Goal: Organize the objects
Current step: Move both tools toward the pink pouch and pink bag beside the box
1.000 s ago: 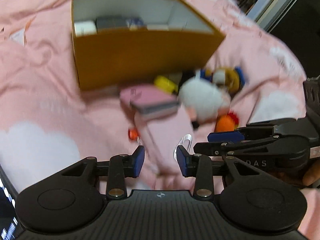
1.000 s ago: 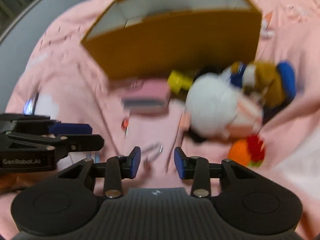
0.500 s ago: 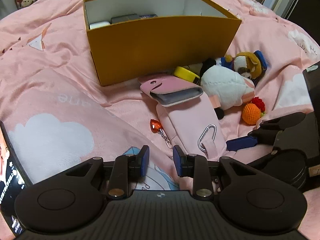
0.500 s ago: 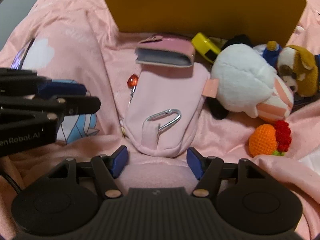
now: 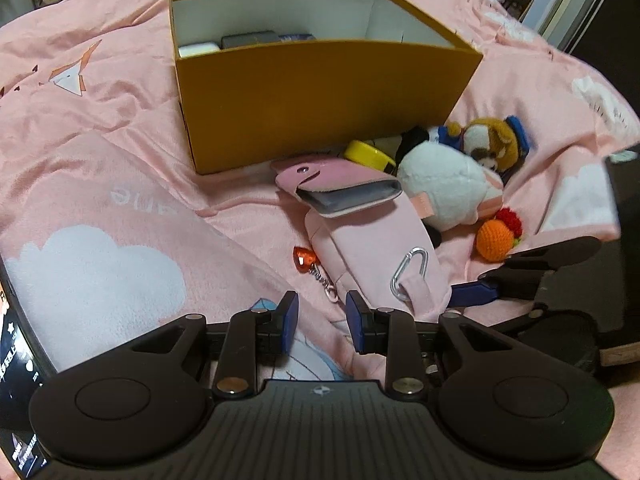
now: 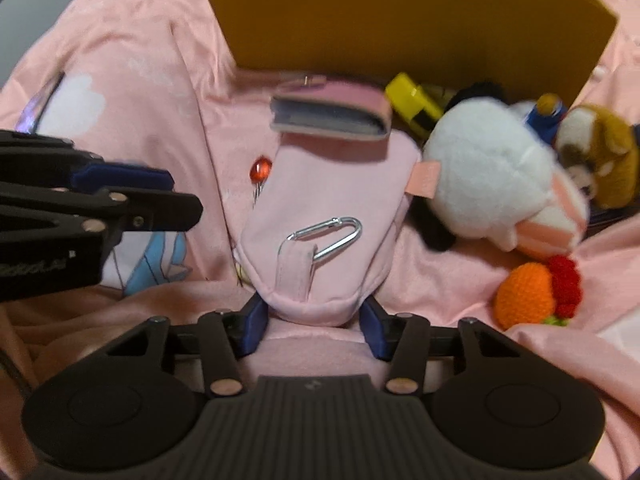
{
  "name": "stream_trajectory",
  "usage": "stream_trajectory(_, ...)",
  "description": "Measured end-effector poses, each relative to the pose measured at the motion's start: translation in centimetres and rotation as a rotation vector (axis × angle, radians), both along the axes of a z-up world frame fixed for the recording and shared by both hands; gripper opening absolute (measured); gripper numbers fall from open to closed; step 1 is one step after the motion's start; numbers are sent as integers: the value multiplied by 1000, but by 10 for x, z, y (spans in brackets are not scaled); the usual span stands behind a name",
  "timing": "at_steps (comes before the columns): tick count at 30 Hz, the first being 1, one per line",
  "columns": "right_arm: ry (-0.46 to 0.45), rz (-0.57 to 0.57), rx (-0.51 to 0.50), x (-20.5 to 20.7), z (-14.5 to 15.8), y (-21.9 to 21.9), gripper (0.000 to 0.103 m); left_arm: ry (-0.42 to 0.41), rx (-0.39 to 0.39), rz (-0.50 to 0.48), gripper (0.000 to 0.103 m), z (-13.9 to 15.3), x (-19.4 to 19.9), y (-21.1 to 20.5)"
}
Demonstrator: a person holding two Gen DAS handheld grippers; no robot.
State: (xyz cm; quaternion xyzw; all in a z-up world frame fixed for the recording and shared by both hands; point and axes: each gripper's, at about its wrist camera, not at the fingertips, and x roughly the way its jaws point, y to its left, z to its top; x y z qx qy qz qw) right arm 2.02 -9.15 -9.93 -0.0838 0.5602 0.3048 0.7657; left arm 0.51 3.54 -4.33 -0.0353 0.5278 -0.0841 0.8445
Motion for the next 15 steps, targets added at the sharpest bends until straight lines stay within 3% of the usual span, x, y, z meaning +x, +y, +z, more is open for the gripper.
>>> stream_trajectory(6, -206, -17, 72, -10, 38, -10, 48, -29, -27, 4, 34, 4, 1, 2)
stream_trajectory(7, -236, -23, 80, -11, 42, -11, 35, -35, -29, -2, 35, 5, 1, 1)
stream_trajectory(8, -266, -35, 72, -11, 45, -12, 3, -42, -32, -9, 35, 6, 1, 1)
stream_trajectory(15, -246, -114, 124, 18, 39, -10, 3, -83, -59, -38, 38, 8, 14, 0)
